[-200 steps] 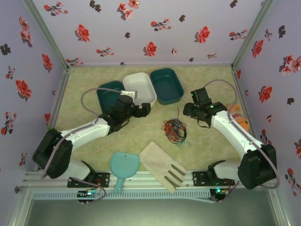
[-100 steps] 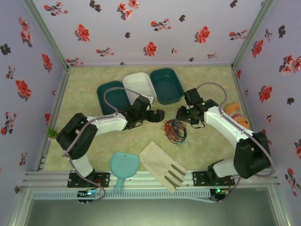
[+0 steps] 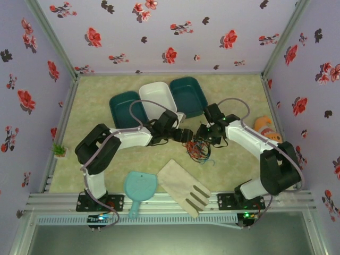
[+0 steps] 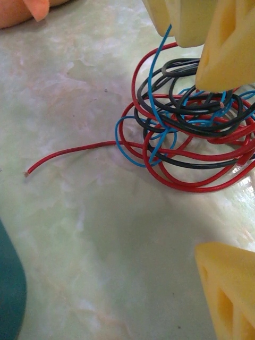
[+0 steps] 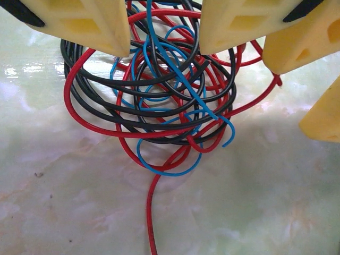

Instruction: Untangle the cables

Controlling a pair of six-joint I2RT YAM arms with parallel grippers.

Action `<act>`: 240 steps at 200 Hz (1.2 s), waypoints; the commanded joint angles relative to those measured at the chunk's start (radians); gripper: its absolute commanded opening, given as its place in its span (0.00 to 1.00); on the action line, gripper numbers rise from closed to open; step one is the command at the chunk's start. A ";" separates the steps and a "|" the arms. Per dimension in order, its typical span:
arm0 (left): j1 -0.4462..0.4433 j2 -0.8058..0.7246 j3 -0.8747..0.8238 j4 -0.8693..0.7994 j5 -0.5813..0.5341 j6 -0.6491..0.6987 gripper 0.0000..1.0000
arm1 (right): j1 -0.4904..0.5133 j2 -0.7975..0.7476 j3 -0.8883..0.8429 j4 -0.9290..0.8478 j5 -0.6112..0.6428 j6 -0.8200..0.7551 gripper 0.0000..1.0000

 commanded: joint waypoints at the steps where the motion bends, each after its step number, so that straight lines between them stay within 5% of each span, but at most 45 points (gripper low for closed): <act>1: -0.003 0.035 0.037 -0.037 0.056 0.002 0.71 | 0.008 0.006 -0.020 0.013 0.003 0.020 0.38; 98: -0.001 0.039 0.028 -0.064 0.045 -0.014 0.00 | 0.004 -0.051 0.016 -0.074 0.111 -0.011 0.42; 240: 0.032 -0.123 -0.113 -0.077 -0.081 -0.027 0.00 | -0.101 -0.121 -0.107 -0.087 0.112 0.026 0.38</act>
